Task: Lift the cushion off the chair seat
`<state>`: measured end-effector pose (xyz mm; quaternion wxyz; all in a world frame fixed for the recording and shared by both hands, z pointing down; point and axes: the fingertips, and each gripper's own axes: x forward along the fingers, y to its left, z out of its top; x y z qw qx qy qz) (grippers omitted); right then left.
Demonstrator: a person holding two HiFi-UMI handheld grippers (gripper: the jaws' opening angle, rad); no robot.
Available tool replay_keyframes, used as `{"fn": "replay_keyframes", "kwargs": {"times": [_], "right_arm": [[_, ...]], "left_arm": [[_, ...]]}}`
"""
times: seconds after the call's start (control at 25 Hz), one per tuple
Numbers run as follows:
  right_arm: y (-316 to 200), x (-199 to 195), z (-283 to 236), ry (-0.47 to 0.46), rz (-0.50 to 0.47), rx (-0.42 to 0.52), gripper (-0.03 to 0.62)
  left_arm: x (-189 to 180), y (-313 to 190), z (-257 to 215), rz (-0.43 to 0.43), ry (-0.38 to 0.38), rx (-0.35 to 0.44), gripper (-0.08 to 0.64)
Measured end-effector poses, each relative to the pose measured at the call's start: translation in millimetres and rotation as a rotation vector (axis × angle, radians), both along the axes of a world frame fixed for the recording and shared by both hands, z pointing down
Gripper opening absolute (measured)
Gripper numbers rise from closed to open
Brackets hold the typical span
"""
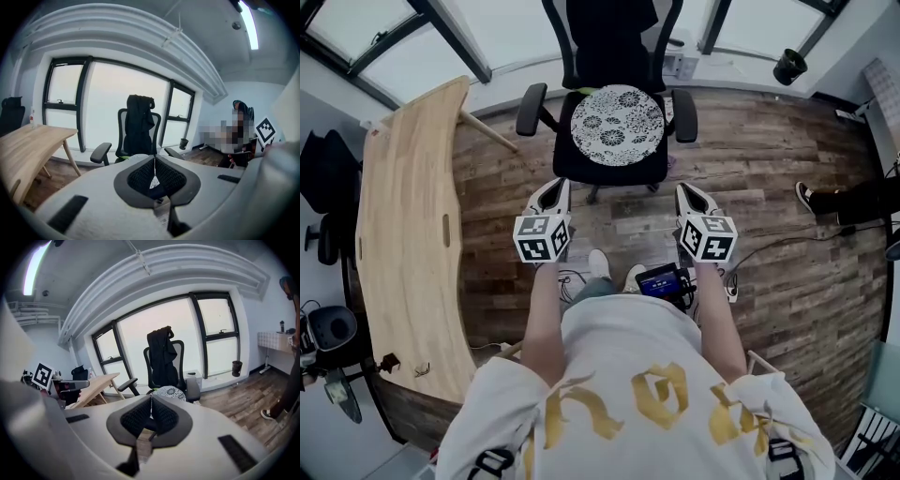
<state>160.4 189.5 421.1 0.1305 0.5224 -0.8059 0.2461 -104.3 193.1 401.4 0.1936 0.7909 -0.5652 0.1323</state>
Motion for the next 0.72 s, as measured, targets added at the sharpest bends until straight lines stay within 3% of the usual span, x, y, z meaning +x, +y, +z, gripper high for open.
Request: {"fn": "replay_keyframes", "kwargs": {"times": [0.4, 0.72], "right_arm": [[-1, 1, 4, 0.001, -0.007, -0.010, 0.012], [-3, -1, 12, 0.025, -0.021, -0.012, 0.012]], "left_arm": [[-2, 9, 3, -0.019, -0.028, -0.014, 0.014], [-4, 10, 11, -0.044, 0.004, -0.014, 0.014]]}}
